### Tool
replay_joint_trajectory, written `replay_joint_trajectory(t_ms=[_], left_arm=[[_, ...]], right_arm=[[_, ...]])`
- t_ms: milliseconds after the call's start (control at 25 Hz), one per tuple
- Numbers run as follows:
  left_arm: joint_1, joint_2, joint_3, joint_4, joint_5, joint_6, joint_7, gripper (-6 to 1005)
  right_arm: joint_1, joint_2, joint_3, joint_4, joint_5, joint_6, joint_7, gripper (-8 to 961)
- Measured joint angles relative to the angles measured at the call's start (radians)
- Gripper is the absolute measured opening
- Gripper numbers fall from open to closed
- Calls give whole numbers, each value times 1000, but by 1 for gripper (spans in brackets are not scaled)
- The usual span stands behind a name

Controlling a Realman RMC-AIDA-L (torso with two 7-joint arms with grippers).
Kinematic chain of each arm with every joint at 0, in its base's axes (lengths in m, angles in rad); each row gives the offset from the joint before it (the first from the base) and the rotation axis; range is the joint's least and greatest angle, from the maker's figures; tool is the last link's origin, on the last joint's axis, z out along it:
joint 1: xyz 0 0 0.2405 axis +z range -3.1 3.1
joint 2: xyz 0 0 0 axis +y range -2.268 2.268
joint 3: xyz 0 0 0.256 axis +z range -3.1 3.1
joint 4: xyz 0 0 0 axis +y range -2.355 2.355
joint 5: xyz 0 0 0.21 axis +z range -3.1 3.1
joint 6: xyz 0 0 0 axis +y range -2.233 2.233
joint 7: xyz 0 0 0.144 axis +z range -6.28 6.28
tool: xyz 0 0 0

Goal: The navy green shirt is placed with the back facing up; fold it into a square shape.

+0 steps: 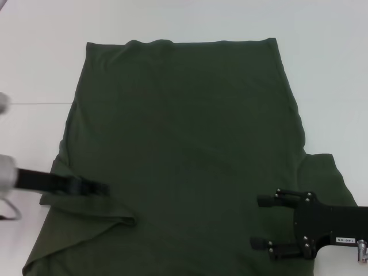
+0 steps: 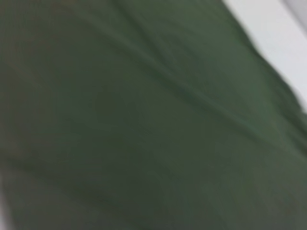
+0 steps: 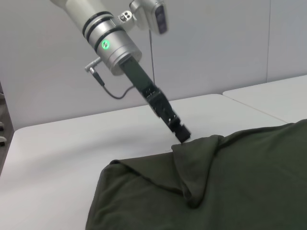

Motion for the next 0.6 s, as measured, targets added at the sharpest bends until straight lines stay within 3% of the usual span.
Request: replay_joint_trajectory(t_ms=[240, 600], left_arm=[[40, 18, -122, 32, 77, -62, -144, 566], [61, 21, -171, -42, 99, -131, -151, 888]], right_arm=[[-5, 3, 0, 0, 0, 0, 1, 920], [-4, 8, 0, 0, 0, 0, 8, 920]])
